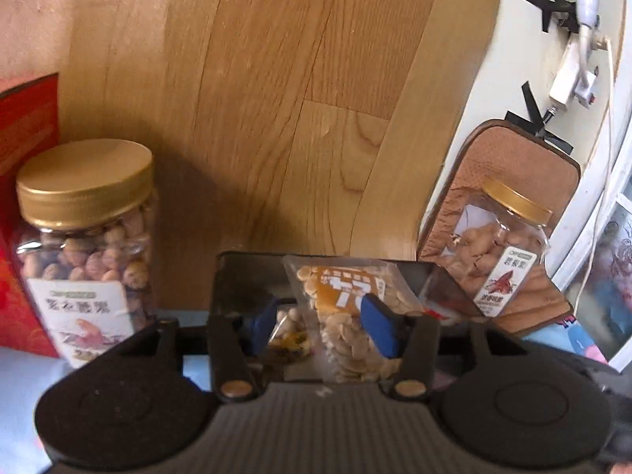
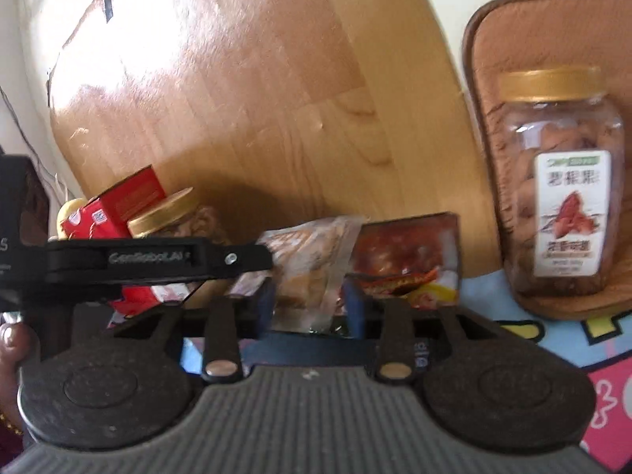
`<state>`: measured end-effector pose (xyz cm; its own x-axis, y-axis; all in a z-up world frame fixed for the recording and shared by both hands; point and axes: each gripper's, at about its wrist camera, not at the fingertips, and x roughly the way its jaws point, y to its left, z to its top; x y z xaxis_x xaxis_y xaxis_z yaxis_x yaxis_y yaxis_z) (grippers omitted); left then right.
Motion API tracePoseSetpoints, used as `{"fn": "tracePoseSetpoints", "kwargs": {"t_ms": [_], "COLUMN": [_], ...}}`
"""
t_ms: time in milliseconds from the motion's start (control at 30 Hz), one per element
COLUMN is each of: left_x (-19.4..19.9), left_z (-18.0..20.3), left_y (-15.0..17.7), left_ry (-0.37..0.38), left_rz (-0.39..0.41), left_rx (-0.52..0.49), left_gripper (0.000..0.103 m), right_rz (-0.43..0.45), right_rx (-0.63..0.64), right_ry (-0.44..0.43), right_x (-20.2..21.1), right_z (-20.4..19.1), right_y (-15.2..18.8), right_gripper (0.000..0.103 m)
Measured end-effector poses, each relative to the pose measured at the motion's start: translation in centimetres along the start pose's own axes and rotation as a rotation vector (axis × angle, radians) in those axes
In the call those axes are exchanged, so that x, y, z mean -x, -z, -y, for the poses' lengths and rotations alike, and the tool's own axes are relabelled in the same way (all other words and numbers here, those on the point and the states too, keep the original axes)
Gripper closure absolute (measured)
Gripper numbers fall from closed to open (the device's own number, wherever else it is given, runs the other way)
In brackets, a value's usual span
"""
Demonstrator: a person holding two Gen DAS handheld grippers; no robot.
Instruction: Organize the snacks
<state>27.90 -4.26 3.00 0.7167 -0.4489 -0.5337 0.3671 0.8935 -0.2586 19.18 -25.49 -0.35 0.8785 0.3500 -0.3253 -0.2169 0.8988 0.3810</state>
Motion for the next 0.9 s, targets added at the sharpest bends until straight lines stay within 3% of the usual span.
{"fn": "tracePoseSetpoints", "kwargs": {"t_ms": [133,200,400,533,567,633,700,800,900], "left_x": [3.1,4.8,9.8,12.0,12.5,13.2,14.1,14.9,15.3], "left_z": [-0.4,-0.4,-0.5,0.3,0.4,0.5,0.7,0.5,0.2], "left_y": [1.7,2.7,8.3,12.6,13.5,15.1,16.0,16.2,16.2], "left_ry": [-0.004,0.002,0.115,0.177,0.189,0.208,0.202,0.22,0.237], "left_rz": [0.018,0.026,-0.044,-0.108,-0.115,-0.133,-0.115,-0.112,-0.118], "left_rx": [0.008,-0.004,0.031,-0.003,-0.005,0.002,-0.004,0.02,0.064], "left_gripper": [0.052,0.051,0.051,0.051,0.051,0.051,0.051,0.051,0.051], "right_rz": [0.079,0.071,-0.129,-0.167,-0.163,-0.141,-0.102,-0.096,-0.175], "right_rx": [-0.062,-0.11,-0.308,-0.356,-0.336,-0.294,-0.266,-0.201,-0.182], "right_ry": [0.01,-0.017,-0.101,-0.123,-0.127,-0.142,-0.182,-0.213,-0.187], "right_x": [4.1,6.5,9.2,10.2,10.4,10.1,9.1,5.3,0.1], "right_z": [0.7,1.1,3.3,3.4,3.0,1.8,0.6,-1.7,-3.1], "right_y": [1.1,2.4,7.2,8.5,8.2,6.8,4.3,0.3,-2.6], "right_gripper": [0.045,0.045,0.045,0.047,0.05,0.068,0.075,0.076,0.076]}}
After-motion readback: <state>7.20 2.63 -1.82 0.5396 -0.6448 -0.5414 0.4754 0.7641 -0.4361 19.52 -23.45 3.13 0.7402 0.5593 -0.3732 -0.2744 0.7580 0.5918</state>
